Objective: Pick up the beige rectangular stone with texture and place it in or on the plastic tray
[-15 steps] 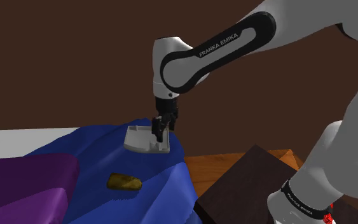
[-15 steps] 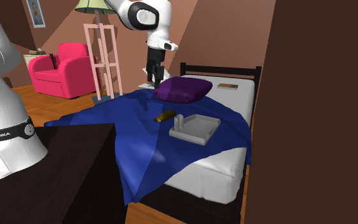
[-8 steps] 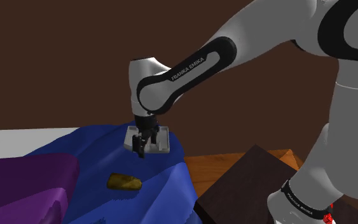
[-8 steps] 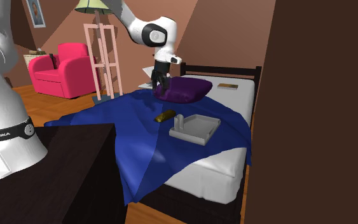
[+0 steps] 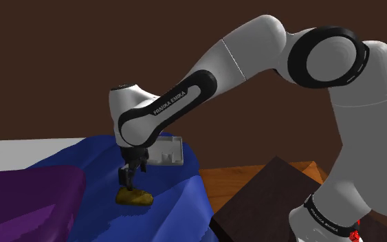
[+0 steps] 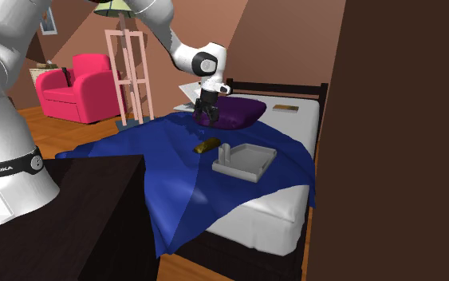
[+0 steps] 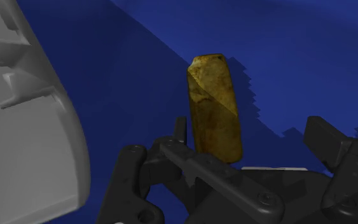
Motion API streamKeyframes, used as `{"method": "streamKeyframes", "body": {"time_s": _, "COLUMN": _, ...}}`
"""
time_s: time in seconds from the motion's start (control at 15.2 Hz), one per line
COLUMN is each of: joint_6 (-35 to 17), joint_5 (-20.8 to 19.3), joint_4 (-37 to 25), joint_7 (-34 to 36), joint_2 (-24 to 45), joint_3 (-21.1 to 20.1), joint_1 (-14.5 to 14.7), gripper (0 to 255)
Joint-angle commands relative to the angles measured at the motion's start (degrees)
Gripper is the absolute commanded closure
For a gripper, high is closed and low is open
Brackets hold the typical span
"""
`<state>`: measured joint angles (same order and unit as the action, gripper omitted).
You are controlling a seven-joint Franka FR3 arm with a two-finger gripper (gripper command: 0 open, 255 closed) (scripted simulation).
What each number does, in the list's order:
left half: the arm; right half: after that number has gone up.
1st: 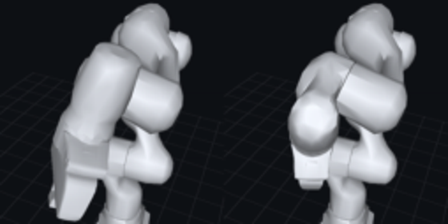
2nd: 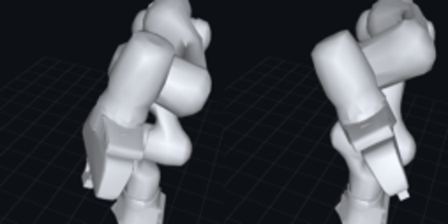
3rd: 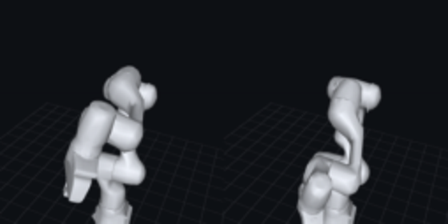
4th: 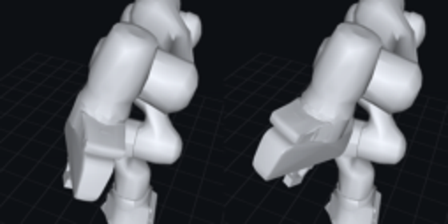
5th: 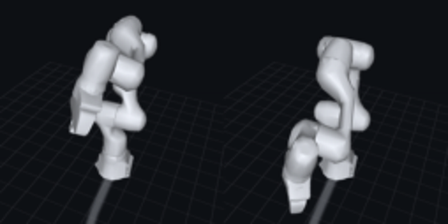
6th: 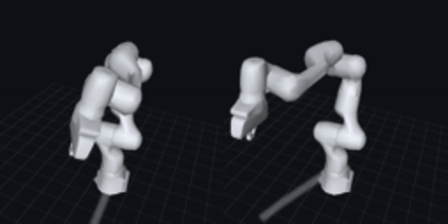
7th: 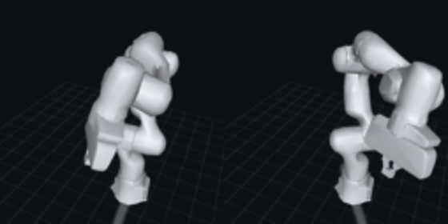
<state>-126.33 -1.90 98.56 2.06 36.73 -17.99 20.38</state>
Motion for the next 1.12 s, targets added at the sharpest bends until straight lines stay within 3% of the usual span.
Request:
{"method": "streamKeyframes", "body": {"time_s": 0.0, "joint_6": 0.2, "joint_5": -0.8, "joint_4": -3.5, "joint_7": -0.1, "joint_2": 3.4, "joint_3": 0.1, "joint_1": 1.2, "gripper": 0}}
{"method": "streamKeyframes", "body": {"time_s": 0.46, "joint_6": -4.0, "joint_5": -1.5, "joint_4": -2.6, "joint_7": 0.3, "joint_2": 6.7, "joint_3": 0.7, "joint_1": 2.1, "gripper": 0}}
{"method": "streamKeyframes", "body": {"time_s": 0.99, "joint_6": -4.0, "joint_5": -1.5, "joint_4": -2.6, "joint_7": 0.3, "joint_2": 6.7, "joint_3": 0.7, "joint_1": 2.1, "gripper": 0}}
{"method": "streamKeyframes", "body": {"time_s": 1.06, "joint_6": -4.0, "joint_5": -1.5, "joint_4": -2.6, "joint_7": 0.3, "joint_2": 6.7, "joint_3": 0.7, "joint_1": 2.1, "gripper": 255}}
